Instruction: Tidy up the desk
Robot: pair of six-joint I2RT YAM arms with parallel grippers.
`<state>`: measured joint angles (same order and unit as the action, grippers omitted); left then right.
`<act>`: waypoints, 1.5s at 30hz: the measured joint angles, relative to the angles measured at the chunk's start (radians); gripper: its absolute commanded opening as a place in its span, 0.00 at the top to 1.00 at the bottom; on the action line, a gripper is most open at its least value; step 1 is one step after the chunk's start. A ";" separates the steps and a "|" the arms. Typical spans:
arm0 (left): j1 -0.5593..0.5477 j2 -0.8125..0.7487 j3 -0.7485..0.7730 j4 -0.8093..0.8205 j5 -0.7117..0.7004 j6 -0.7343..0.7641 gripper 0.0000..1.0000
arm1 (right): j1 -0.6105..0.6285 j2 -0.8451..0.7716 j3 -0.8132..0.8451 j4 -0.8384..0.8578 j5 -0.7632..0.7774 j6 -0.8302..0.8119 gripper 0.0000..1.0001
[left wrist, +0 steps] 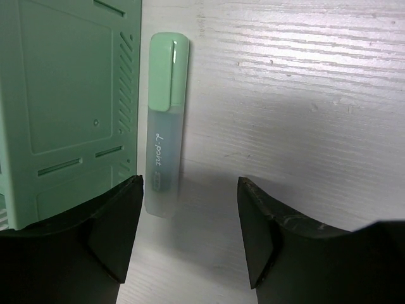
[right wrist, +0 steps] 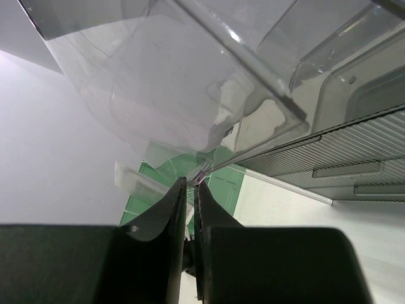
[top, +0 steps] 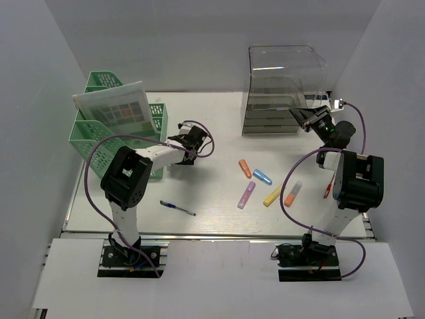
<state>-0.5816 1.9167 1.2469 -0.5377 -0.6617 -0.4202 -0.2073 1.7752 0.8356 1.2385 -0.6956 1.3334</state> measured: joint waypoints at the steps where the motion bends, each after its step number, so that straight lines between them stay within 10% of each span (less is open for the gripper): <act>1: 0.000 0.000 0.000 0.000 0.002 0.000 0.29 | -0.001 0.000 0.000 0.000 0.000 0.000 0.94; 25: -0.132 -0.143 0.050 0.143 0.636 -0.109 0.42 | -0.002 0.000 -0.003 0.014 -0.007 -0.002 0.94; 45: -0.290 0.280 0.443 0.103 0.500 -0.469 0.35 | -0.002 0.000 -0.015 0.022 0.001 -0.005 0.94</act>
<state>-0.8711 2.1963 1.6897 -0.4343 -0.1612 -0.8890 -0.2096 1.7752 0.8207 1.2602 -0.6945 1.3285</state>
